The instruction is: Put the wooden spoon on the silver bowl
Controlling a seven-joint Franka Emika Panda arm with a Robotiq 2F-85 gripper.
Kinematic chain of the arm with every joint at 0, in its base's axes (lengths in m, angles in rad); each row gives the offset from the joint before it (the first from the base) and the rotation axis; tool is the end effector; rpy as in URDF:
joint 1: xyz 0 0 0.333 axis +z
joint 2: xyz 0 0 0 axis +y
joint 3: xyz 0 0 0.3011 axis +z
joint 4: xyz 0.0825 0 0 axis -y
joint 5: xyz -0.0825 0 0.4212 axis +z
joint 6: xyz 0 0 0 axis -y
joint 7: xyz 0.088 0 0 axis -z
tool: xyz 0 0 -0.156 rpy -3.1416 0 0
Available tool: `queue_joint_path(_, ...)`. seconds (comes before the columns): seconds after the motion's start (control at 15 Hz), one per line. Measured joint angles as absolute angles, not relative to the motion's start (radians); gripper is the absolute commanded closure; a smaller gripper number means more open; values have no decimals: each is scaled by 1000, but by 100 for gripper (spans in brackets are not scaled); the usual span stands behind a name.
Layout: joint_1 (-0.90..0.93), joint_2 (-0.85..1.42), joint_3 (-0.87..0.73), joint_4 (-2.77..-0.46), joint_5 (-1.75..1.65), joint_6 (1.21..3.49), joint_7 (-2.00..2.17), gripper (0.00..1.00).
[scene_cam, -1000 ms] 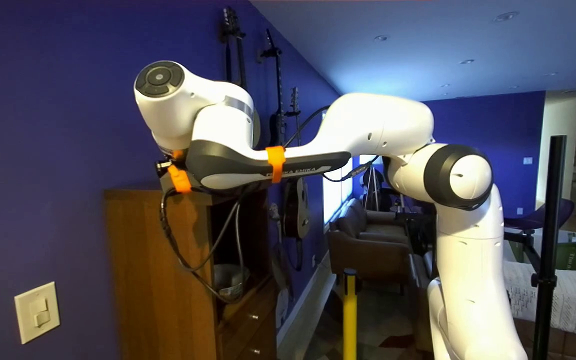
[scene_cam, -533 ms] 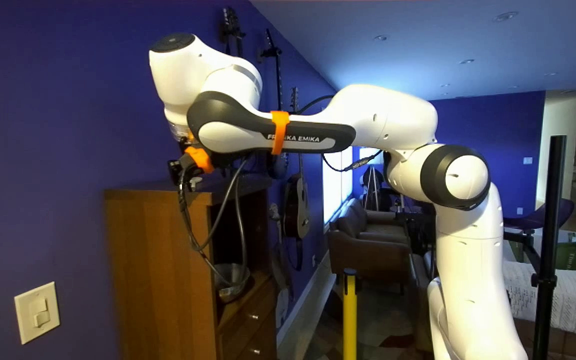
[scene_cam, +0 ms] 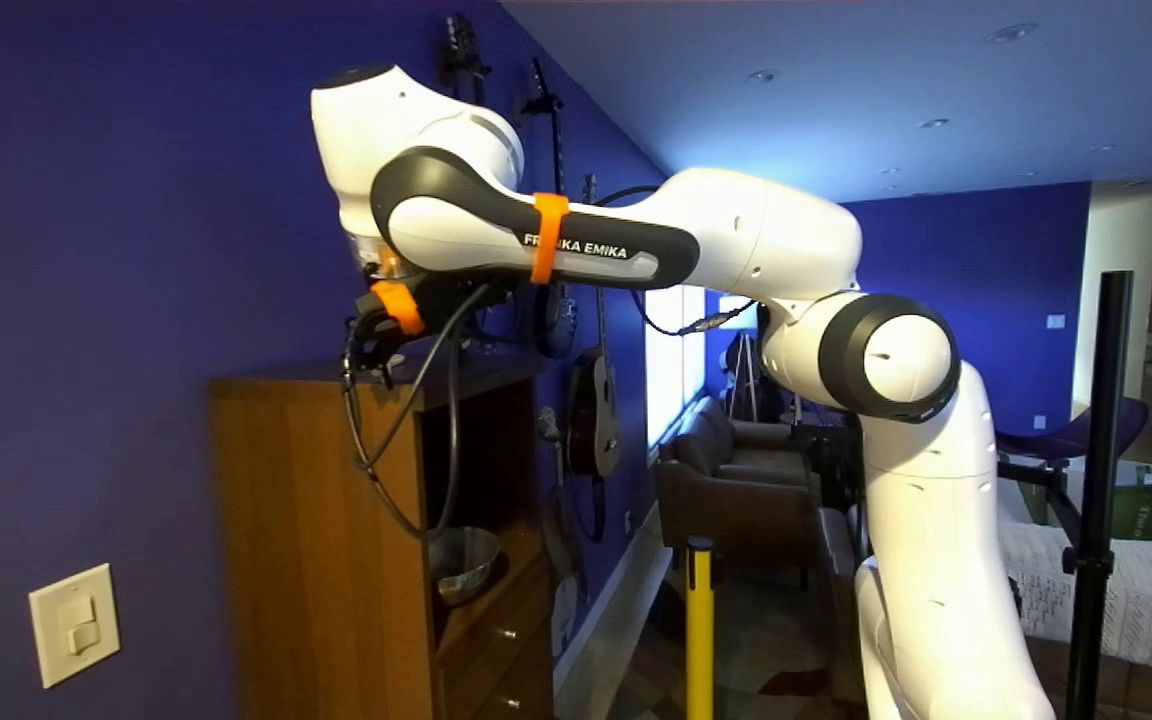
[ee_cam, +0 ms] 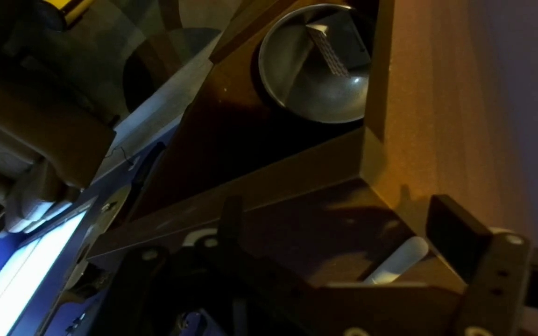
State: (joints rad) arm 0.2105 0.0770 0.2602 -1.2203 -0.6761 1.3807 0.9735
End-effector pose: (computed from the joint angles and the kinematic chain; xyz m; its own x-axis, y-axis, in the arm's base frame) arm 0.5671 0.1605 0.7072 0.6954 -0.4572 0.5544 -0.6552 -0.7203 0.2277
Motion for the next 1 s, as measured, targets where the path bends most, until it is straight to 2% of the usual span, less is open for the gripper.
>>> queue_joint_path(0.87, 196, 83, 252, -1228, -703, 1575, 1221, 0)
queue_joint_path(0.93, 199, 90, 252, -1230, -734, 1576, 1221, 6)
queue_joint_path(1.0, 201, 99, 252, -1231, -761, 1576, 1220, 17)
